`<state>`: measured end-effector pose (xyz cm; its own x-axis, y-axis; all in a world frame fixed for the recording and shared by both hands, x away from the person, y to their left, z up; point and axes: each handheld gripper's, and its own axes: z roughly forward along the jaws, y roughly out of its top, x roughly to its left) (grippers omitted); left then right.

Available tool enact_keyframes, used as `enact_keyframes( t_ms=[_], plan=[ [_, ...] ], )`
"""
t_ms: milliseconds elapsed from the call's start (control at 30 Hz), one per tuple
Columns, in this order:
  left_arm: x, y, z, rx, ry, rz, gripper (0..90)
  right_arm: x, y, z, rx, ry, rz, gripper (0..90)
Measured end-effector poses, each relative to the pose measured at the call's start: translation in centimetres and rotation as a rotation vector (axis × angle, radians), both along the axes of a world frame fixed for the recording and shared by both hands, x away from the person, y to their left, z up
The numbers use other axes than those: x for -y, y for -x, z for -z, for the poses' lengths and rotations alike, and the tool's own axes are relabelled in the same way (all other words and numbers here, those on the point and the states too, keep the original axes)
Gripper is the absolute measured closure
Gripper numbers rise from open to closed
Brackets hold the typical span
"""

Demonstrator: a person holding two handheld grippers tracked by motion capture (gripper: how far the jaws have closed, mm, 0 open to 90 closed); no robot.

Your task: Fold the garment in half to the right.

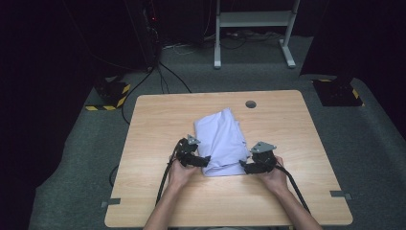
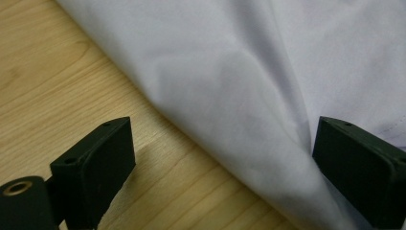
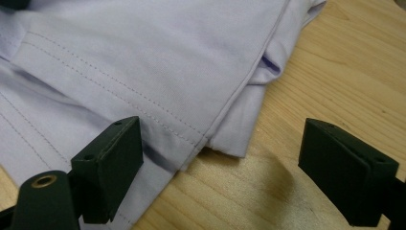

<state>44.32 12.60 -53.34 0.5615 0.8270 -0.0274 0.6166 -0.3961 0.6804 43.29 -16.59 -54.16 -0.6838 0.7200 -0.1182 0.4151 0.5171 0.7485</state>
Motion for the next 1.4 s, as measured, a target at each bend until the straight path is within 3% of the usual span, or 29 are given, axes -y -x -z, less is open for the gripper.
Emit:
enact_keyframes(
  t_ms=[33, 200, 267, 333, 433, 567, 667, 733, 833, 967, 1067, 1167, 1233, 1300, 1400],
  plan=[
    [0.2, 0.0, 0.2, 0.006, -0.029, 0.0, 7.5, 0.1, -0.1, 0.0, -0.008, -0.007, 0.001, 14.8],
    [-1.3, 0.6, 0.3, -0.013, 0.008, -0.016, 6.5, 1.9, 0.0, 0.0, -0.041, -0.025, 0.009, 14.4],
    [-1.6, 0.9, 0.2, -0.003, 0.047, -0.025, 6.4, 2.2, 0.2, -0.1, -0.052, -0.028, 0.004, 13.8],
    [-1.5, 0.8, -0.1, 0.014, 0.085, -0.031, 6.0, 1.8, 0.3, -0.5, -0.014, -0.019, 0.004, 14.2],
    [-1.1, 0.1, -0.7, 0.054, 0.14, -0.078, 5.8, 1.2, -0.4, -1.2, 0.008, -0.091, 0.04, 14.5],
    [0.1, -1.3, -0.6, 0.058, 0.062, -0.129, 5.6, 0.0, -2.1, -1.2, 0.002, -0.095, 0.109, 16.1],
    [0.7, -1.9, 0.2, 0.024, -0.012, -0.122, 5.7, -0.7, -2.9, -0.4, -0.029, -0.032, 0.125, 15.5],
    [0.1, -1.7, 0.5, 0.007, 0.024, -0.126, 5.0, -0.4, -2.7, -0.1, -0.036, -0.046, 0.11, 15.8],
    [-1.1, -1.2, 0.5, -0.005, 0.045, -0.141, 3.9, 0.5, -1.7, -0.2, -0.046, -0.043, 0.065, 15.3],
    [-1.8, -1.1, 0.4, -0.001, 0.08, -0.169, 3.2, 1.4, -0.3, -0.5, -0.007, -0.003, 0.039, 14.9],
    [-0.9, -1.3, 0.1, 0.035, 0.067, -0.172, 4.1, 1.5, -0.5, -1.0, 0.009, -0.051, 0.046, 14.2],
    [0.2, -1.9, 0.3, 0.04, 0.041, -0.169, 3.9, 0.8, -1.4, -1.3, 0.011, -0.082, 0.08, 14.5],
    [0.4, -2.2, 0.6, 0.03, 0.024, -0.162, 3.7, 0.1, -2.0, -1.0, -0.014, -0.068, 0.094, 14.8],
    [0.2, -2.0, 0.7, 0.034, 0.033, -0.163, 3.9, -0.4, -2.3, -0.2, -0.035, -0.035, 0.09, 14.8],
    [-0.7, -1.1, 0.7, 0.025, 0.042, -0.155, 4.3, 0.3, -2.2, -0.1, -0.065, -0.058, 0.066, 14.2]
  ],
)
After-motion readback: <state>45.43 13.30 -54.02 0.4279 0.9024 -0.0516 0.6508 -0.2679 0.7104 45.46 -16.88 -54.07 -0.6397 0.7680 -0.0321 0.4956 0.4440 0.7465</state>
